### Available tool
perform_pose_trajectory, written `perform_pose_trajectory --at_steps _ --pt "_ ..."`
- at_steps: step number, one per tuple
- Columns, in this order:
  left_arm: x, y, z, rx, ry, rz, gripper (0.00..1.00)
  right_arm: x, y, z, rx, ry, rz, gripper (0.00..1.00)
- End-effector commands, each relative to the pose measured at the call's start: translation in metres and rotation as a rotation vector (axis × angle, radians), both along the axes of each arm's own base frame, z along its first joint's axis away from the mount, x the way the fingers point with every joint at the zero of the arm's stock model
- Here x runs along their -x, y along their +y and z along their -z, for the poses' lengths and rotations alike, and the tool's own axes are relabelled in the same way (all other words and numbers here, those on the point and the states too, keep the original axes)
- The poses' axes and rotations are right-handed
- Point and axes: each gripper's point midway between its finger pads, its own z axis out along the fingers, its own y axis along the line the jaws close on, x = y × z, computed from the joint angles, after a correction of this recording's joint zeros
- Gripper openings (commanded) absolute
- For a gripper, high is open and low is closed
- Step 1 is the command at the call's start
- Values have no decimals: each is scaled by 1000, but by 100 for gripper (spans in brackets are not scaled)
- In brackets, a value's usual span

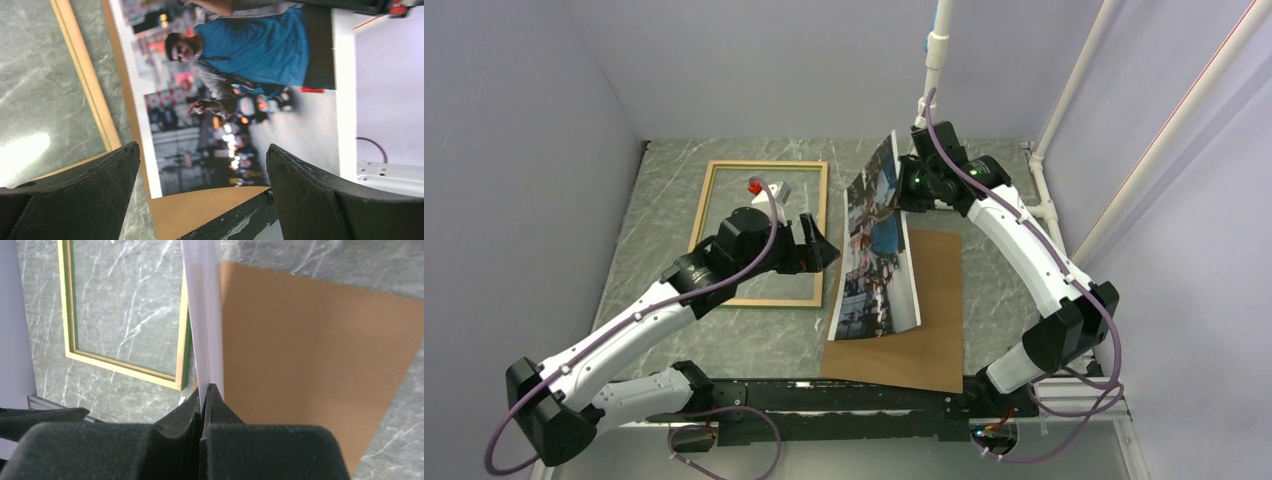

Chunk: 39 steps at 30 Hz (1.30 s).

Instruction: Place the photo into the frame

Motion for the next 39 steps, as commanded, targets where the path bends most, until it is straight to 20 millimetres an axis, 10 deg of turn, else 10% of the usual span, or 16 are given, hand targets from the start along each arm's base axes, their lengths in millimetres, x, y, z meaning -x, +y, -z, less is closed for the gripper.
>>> perform_pose_trajectory --at_steps 1,10,17,22,39 --pt "2 -1 -38 141 -93 12 100 -2 18 -13 9 -17 0 0" --pt "8 23 -46 168 -109 -50 99 -2 74 -14 -72 3 -110 5" --pt "13 39 -49 177 -116 -94 99 1 106 -15 -210 30 -179 48" --pt "17 50 -46 184 -113 -118 99 9 129 -21 -334 75 -250 59" --pt "2 24 -8 359 -79 -25 99 13 124 45 -276 169 -227 68"
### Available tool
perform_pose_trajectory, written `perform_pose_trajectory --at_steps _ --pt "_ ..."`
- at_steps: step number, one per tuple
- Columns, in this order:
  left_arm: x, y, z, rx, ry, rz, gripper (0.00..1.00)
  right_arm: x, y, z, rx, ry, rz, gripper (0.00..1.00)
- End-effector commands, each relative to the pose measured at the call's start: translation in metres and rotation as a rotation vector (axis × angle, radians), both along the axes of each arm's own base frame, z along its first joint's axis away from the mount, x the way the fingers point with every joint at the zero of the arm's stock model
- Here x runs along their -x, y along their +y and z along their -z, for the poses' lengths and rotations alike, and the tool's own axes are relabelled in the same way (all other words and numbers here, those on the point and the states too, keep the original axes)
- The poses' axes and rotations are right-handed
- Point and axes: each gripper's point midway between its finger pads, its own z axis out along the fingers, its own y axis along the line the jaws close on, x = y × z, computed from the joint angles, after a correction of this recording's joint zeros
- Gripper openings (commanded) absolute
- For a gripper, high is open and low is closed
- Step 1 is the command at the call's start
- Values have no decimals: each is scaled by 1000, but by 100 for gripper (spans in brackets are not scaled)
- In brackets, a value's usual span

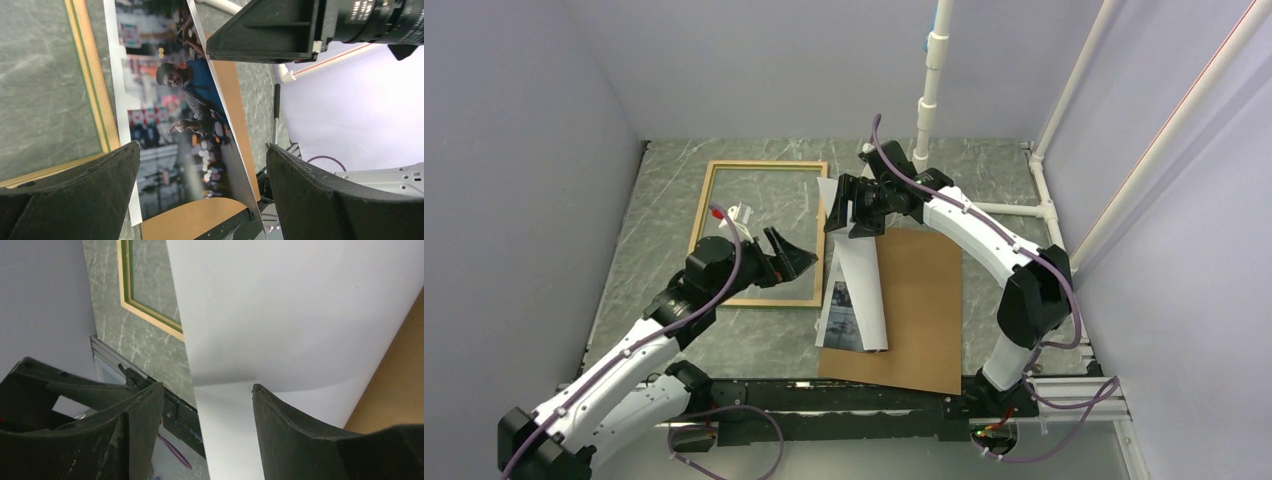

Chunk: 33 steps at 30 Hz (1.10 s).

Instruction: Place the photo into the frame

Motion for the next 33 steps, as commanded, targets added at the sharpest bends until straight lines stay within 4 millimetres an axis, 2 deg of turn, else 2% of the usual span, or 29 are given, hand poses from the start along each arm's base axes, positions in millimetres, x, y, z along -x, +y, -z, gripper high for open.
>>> perform_pose_trajectory --at_steps 1,4,9,15,24,30,33 --pt "-7 -25 -15 131 -44 94 99 -9 6 -4 -28 -42 4 68" --pt "-12 -40 3 148 -6 142 99 -9 2 9 -1 -23 10 68" --pt "-17 -64 14 226 1 232 98 -9 -5 27 18 0 29 68" --pt "-24 -88 27 238 25 265 90 -13 -9 32 26 8 39 68" --pt "-28 -114 43 282 52 309 83 -22 -31 45 60 26 83 69" --pt "-26 -131 46 318 52 381 70 -23 -39 44 52 24 91 69" --pt "-25 -139 52 303 62 415 69 -23 -39 39 37 19 82 69"
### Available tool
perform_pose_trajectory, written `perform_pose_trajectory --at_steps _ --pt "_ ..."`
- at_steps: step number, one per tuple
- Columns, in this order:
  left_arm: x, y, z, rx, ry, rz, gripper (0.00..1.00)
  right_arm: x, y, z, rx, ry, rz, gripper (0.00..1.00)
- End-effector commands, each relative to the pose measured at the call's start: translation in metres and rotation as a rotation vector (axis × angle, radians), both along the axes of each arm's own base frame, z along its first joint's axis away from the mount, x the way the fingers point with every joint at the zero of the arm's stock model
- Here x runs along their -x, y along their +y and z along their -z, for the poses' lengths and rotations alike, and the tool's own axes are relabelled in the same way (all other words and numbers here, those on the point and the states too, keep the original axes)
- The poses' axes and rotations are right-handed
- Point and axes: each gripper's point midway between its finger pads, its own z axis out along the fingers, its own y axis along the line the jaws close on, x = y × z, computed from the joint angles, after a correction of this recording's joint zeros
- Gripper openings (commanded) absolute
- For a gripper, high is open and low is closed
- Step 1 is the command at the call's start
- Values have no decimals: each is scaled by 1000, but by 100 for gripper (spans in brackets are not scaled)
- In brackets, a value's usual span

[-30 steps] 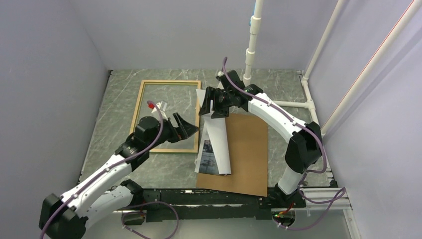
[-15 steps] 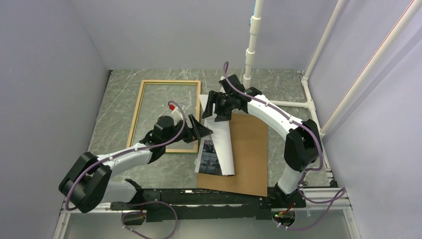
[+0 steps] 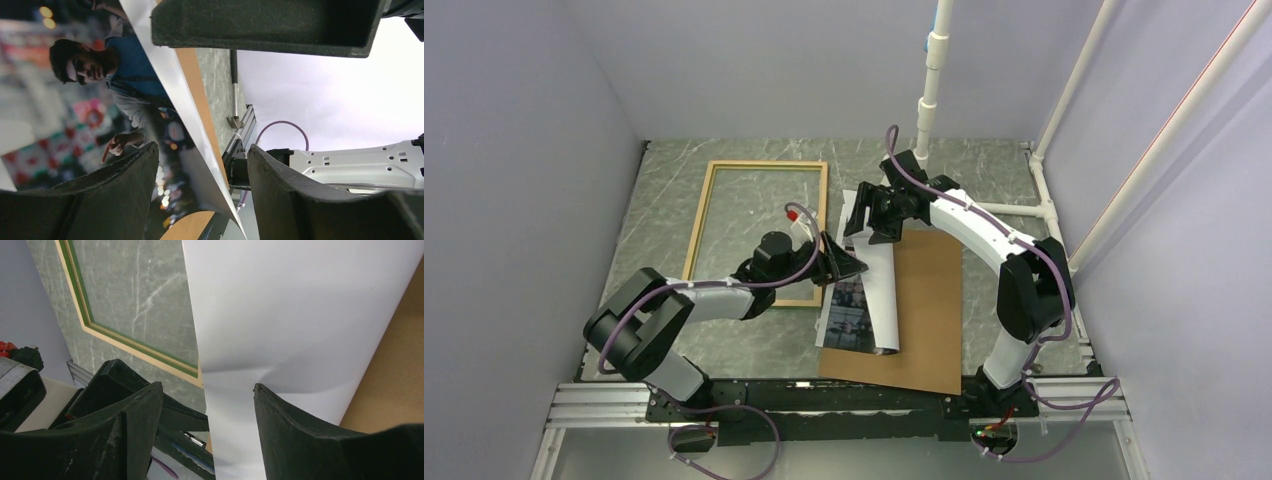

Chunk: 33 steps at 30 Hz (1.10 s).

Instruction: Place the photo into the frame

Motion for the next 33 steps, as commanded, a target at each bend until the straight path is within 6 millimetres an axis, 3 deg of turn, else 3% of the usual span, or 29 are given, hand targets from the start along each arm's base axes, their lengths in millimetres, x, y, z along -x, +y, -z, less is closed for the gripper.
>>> perform_pose_trajectory --at_steps 1,4,8,17,22,27,33 --pt "0 -22 -35 88 -101 84 69 -3 4 -17 -45 -52 -27 69" --pt "2 -32 -32 80 -104 128 67 -1 7 -17 -61 -42 -40 69" --pt "2 -41 -21 58 -79 153 49 1 7 -13 -61 -33 -43 69" --pt "0 -34 -11 4 -53 106 16 0 4 -20 -52 -56 -38 70" --pt "-3 -20 -11 -42 -43 51 0 -4 -3 -34 -17 -102 -29 73" --pt "-5 4 -29 -124 -85 -34 0 -10 -19 -65 3 -189 -1 82" --pt "8 19 -95 -103 -223 -36 0 -9 -44 -115 -78 -297 56 92"
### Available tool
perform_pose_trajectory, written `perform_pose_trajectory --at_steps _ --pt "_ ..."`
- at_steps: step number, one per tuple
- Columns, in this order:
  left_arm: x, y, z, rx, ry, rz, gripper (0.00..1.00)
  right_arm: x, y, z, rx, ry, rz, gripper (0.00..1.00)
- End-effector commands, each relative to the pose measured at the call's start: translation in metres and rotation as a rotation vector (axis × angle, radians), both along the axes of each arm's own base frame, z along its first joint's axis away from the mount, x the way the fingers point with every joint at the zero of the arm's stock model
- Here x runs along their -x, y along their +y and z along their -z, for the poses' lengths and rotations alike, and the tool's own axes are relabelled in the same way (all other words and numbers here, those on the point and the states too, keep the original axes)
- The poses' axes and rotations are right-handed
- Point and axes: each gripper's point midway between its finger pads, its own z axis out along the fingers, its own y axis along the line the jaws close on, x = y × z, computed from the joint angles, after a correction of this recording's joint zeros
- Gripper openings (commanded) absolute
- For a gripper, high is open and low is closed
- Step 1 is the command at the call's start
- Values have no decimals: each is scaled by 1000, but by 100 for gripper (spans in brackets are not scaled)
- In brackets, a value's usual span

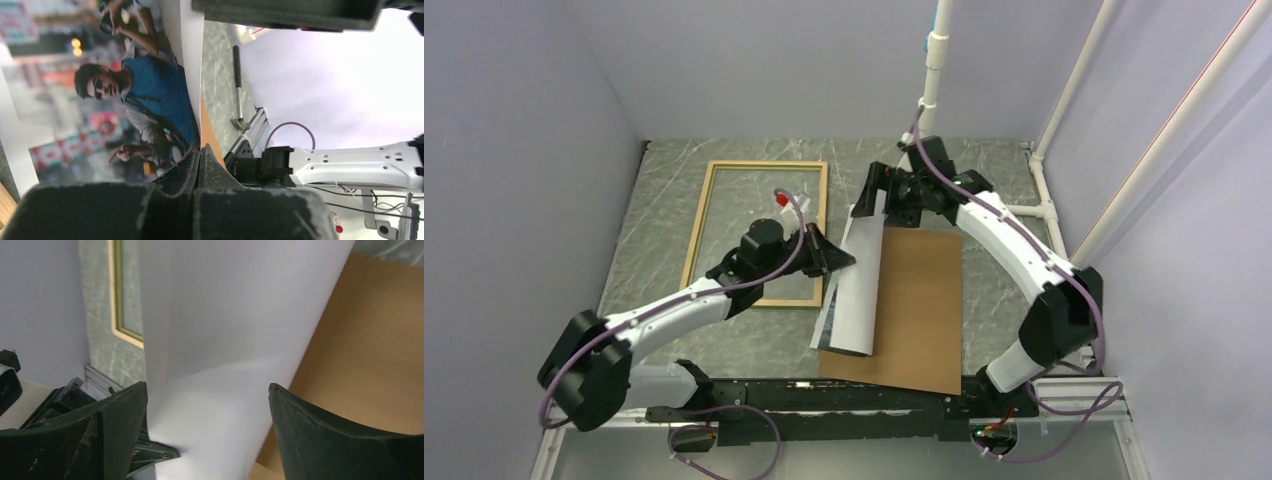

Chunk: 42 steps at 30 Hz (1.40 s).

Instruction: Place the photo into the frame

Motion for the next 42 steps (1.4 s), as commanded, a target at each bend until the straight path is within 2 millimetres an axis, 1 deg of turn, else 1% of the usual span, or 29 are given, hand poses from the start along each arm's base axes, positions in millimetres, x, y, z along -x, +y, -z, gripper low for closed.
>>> perform_pose_trajectory --at_steps 1,3,5,7,9,11,15,17,20,23,24,25,29,32,35,37,39,41,42 --pt "4 10 -64 26 -167 4 0 -8 -29 -68 -88 -170 63 93" --pt "14 12 -98 97 -238 29 0 -6 -38 -85 -143 -200 68 97" --pt "26 15 -126 164 -302 66 0 -4 -45 -100 -194 -228 72 99" --pt "36 21 -147 214 -351 74 0 -1 -49 -114 -238 -255 64 100" --pt "45 29 -163 259 -388 66 0 2 -51 -126 -270 -277 51 100" --pt "52 40 -175 304 -428 46 0 4 -51 -132 -294 -285 32 100" --pt "56 67 -180 401 -456 -11 0 6 -51 -131 -306 -277 3 100" --pt "48 76 -162 357 -405 -57 0 6 -52 -126 -299 -275 2 100" --pt "28 88 -116 201 -284 -154 0 6 -55 -111 -285 -254 5 100" --pt "15 100 -70 53 -180 -214 0 8 -55 -90 -267 -214 -4 100" --pt "12 105 -55 5 -140 -233 0 9 -55 -79 -259 -192 -4 100" --pt "10 111 -32 -61 -73 -252 0 10 -57 -70 -249 -176 -3 100" --pt "7 125 24 -224 90 -272 0 16 -60 -31 -204 -106 -10 100" --pt "10 137 59 -368 200 -275 0 22 -64 0 -164 -58 -12 100" --pt "15 159 85 -539 291 -307 0 28 -69 27 -129 -14 -14 100" --pt "17 175 95 -642 335 -351 0 32 -72 43 -110 15 -10 100" --pt "19 195 101 -739 374 -412 0 36 -74 57 -94 41 -5 100" --pt "20 211 102 -810 393 -479 0 38 -76 70 -84 59 1 100" --pt "21 217 102 -835 399 -504 3 40 -76 76 -78 72 4 100"
